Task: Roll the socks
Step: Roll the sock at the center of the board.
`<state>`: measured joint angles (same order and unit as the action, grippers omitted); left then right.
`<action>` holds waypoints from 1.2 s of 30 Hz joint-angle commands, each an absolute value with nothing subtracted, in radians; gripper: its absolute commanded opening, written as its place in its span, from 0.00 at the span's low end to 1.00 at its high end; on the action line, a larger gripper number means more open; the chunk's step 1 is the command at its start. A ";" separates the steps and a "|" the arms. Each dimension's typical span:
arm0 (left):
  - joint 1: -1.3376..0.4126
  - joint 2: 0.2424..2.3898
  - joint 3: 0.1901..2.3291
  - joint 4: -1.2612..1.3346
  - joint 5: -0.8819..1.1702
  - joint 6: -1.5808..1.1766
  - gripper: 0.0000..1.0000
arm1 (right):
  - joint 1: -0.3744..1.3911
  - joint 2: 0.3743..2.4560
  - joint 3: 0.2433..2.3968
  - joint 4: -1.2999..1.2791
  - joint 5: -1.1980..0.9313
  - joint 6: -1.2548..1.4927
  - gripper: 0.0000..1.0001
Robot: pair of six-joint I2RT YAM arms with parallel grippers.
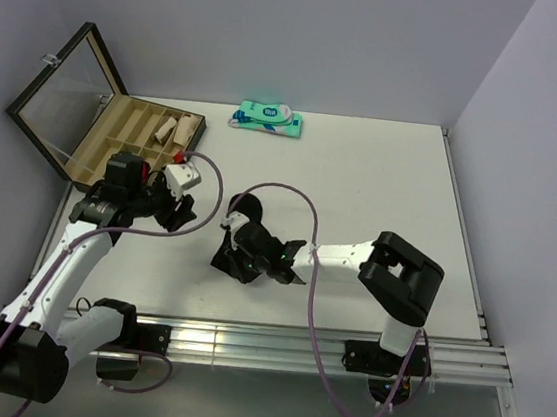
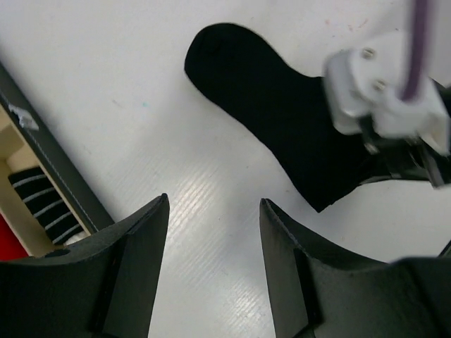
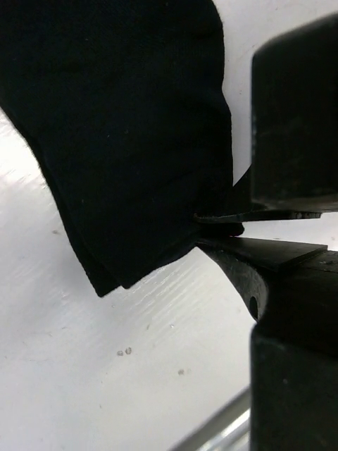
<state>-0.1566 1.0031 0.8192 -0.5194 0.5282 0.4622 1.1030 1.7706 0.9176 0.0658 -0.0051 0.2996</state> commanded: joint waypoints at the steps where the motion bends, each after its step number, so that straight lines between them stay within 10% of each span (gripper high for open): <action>1: -0.161 0.968 0.792 -0.486 0.659 0.586 0.59 | 1.031 1.750 0.936 -0.037 -0.228 0.373 0.15; 36: -0.647 1.112 0.486 -0.064 0.451 0.706 0.64 | 0.733 2.034 1.184 -0.293 -0.957 0.452 0.17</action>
